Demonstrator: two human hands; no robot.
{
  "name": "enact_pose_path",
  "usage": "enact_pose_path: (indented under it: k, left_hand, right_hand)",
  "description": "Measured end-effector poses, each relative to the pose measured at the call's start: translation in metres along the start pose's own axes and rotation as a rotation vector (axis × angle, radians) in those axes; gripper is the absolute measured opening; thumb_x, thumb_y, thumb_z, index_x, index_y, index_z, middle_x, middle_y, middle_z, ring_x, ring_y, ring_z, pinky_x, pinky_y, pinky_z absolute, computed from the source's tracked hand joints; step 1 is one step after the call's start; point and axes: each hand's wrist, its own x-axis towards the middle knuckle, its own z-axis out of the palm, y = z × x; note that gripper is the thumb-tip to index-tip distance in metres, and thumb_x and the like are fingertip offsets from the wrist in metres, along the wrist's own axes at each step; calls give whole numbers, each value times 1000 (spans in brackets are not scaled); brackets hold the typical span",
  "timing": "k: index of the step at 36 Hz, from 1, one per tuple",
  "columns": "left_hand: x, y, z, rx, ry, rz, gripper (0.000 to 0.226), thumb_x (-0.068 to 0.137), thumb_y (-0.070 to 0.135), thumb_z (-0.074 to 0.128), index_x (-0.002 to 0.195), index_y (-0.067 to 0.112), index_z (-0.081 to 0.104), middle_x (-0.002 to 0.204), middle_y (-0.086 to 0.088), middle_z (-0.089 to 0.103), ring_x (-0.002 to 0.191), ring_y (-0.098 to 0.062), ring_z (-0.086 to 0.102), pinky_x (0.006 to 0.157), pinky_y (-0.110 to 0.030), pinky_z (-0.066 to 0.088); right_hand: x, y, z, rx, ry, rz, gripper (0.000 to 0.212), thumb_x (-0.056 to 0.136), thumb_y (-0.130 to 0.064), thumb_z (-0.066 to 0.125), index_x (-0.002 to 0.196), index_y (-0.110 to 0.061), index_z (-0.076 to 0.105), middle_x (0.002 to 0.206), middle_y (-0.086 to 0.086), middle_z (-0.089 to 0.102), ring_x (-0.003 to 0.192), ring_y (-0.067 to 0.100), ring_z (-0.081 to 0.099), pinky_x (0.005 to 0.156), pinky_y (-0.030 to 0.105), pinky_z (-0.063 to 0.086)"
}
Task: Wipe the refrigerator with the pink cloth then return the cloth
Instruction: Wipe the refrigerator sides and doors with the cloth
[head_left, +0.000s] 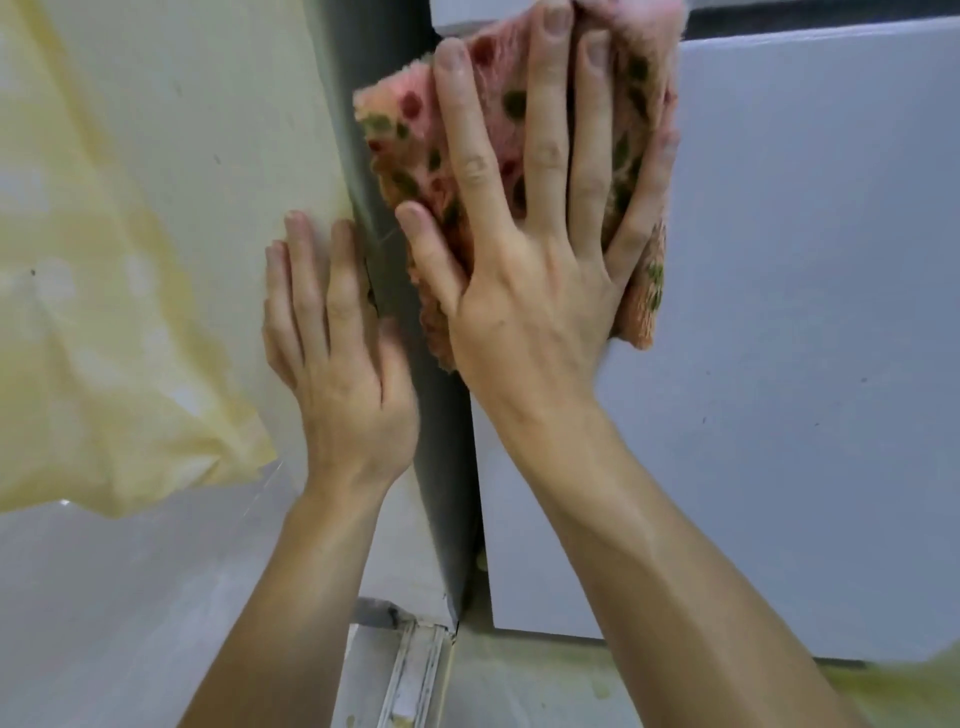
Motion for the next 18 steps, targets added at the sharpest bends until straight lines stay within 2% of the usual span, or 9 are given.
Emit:
enact_pose_path:
  k: [3,7,9,13,18]
  left_hand:
    - [1,-6,-1,23,13,26,58,107,12,42,162,8,24,170,-22,19,160,-32,10,129,-48,11]
    - [0,-11,1,64,0,33,67,101,13,44,164,14,20,170,-21,20,159,-39,11,123,-67,16]
    - [1,-13,5,65,-7,26,71,97,12,44,164,13,20,170,-23,20,158,-43,10,123,-70,13]
    - [-3,-22,10,73,-6,12,63,107,30,38,165,15,19,170,-25,17,158,-45,9,124,-70,6]
    - [-9,-26,12,104,-30,11,67,105,40,40,164,16,20,169,-29,17,156,-49,9,122,-69,3]
  right_hand:
    - [5,-2,2,3,36,-16,51,110,-54,41,157,-34,45,165,10,40,155,29,34,126,58,15]
    - [-20,8,6,-1,49,-94,49,110,-46,47,157,-31,45,166,7,36,155,25,32,126,58,18]
    - [-51,17,10,17,23,-142,53,107,-42,55,157,-31,43,166,5,27,157,21,24,127,59,18]
    - [-146,52,14,-11,-129,-305,63,100,-44,65,158,-33,44,174,-1,22,160,17,22,130,55,10]
    - [-217,96,-1,-53,-351,-476,62,102,-43,58,161,-37,38,175,-9,18,160,8,18,132,46,3]
